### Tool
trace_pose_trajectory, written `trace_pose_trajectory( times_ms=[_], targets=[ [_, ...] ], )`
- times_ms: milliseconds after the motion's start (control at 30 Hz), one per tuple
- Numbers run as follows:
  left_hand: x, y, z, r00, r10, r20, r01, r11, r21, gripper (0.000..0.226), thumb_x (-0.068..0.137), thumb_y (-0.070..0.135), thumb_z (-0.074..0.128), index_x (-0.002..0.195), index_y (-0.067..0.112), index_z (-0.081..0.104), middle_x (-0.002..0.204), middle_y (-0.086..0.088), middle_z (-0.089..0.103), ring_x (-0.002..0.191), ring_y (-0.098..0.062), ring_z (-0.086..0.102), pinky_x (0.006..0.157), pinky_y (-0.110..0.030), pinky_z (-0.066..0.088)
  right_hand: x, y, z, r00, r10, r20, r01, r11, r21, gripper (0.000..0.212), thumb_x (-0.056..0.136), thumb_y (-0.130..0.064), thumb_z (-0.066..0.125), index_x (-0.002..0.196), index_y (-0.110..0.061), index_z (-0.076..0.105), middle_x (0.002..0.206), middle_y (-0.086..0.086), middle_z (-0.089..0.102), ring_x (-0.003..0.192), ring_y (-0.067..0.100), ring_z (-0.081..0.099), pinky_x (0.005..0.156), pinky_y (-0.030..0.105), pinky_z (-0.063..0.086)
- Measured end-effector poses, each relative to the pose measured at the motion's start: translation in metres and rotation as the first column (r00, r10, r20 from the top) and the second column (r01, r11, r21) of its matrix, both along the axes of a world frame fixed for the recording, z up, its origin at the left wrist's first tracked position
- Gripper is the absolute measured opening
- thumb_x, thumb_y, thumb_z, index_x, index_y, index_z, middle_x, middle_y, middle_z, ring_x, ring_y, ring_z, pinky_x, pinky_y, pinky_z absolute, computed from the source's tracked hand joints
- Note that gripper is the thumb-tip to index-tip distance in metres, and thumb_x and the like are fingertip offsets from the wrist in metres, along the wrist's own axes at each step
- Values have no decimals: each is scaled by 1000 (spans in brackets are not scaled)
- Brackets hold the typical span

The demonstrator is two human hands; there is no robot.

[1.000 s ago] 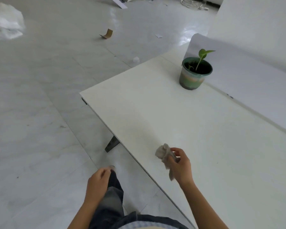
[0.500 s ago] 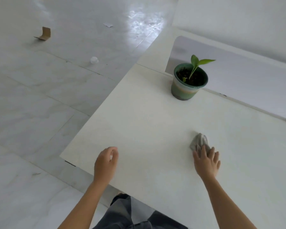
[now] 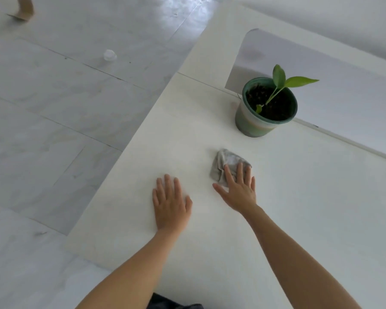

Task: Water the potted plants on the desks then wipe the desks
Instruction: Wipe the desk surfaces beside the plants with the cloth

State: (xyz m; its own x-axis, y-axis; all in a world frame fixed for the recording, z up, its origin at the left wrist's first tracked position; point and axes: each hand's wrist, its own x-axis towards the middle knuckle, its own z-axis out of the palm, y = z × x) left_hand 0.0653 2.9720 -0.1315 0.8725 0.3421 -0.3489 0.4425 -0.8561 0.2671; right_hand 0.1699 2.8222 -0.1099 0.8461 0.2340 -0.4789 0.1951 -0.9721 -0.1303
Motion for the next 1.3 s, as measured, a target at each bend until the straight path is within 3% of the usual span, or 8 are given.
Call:
trace_pose_trajectory(
  times_ms=[233, 467, 633, 733, 933, 1133, 1233, 1300],
  targets=[
    [2, -4, -20, 992, 73, 107, -85, 989, 120, 58, 78, 34, 36, 128, 6, 43, 132, -24, 53, 127, -38, 33, 100, -48, 24, 121, 62, -1, 963, 271, -7, -271, 963, 2, 74, 86, -65, 25, 147, -31, 0, 156, 14, -17, 140, 35, -23, 116, 47, -5],
    [-2, -4, -28, 974, 50, 223, -104, 966, 238, 60, 77, 35, 36, 132, 8, 36, 142, -17, 36, 129, -36, 29, 110, -38, 7, 167, 104, -11, 984, 155, 88, -163, 983, 88, 65, 90, -58, 27, 147, -34, 4, 156, 18, -13, 141, 37, -22, 116, 46, -5],
    [0, -5, -28, 973, 40, 228, -104, 956, 274, 60, 76, 34, 37, 130, 8, 38, 135, -23, 51, 127, -37, 30, 105, -42, 19, 115, 49, -9, 955, 271, 122, -286, 950, 128, 58, 91, -54, 31, 145, -38, 15, 157, 16, -7, 142, 36, -18, 117, 45, 3],
    [1, -6, -27, 973, 47, 225, -109, 956, 272, 61, 75, 35, 36, 129, 7, 39, 132, -24, 53, 126, -37, 31, 99, -46, 25, 75, -20, -8, 945, 266, 190, -293, 947, 133, 66, 84, -67, 19, 141, -36, 31, 156, 18, 8, 143, 40, -4, 115, 50, 16],
    [2, -5, -26, 975, 47, 219, -103, 962, 254, 61, 75, 36, 35, 129, 7, 37, 131, -26, 54, 125, -37, 29, 98, -47, 23, 99, -132, -2, 959, -222, 177, 233, 971, -47, 56, 89, -56, 28, 142, -38, 27, 156, 16, 7, 143, 34, -1, 116, 48, 11],
    [4, -5, -22, 977, 65, 204, -110, 969, 220, 61, 75, 36, 34, 129, 7, 37, 131, -25, 54, 125, -38, 29, 97, -47, 23, 96, -83, -6, 804, -569, 173, 555, 822, 128, 50, 93, -50, 28, 141, -35, 30, 156, 19, 1, 143, 37, -7, 115, 48, 7],
    [4, -5, -18, 978, 69, 196, -109, 974, 201, 61, 75, 35, 34, 128, 7, 38, 130, -26, 54, 124, -37, 30, 97, -47, 23, 57, -22, -14, 876, -394, 279, 352, 916, 190, 46, 89, -44, 37, 130, -27, 51, 145, 31, 29, 136, 48, 22, 108, 53, 31],
    [3, -5, -17, 981, 72, 183, -108, 974, 198, 60, 75, 36, 34, 128, 7, 38, 130, -25, 54, 125, -37, 35, 96, -47, 24, 27, 17, -16, 905, -220, 363, 153, 967, 204, 41, 80, -40, 43, 106, -24, 70, 120, 36, 56, 112, 56, 50, 83, 56, 52]
  ],
)
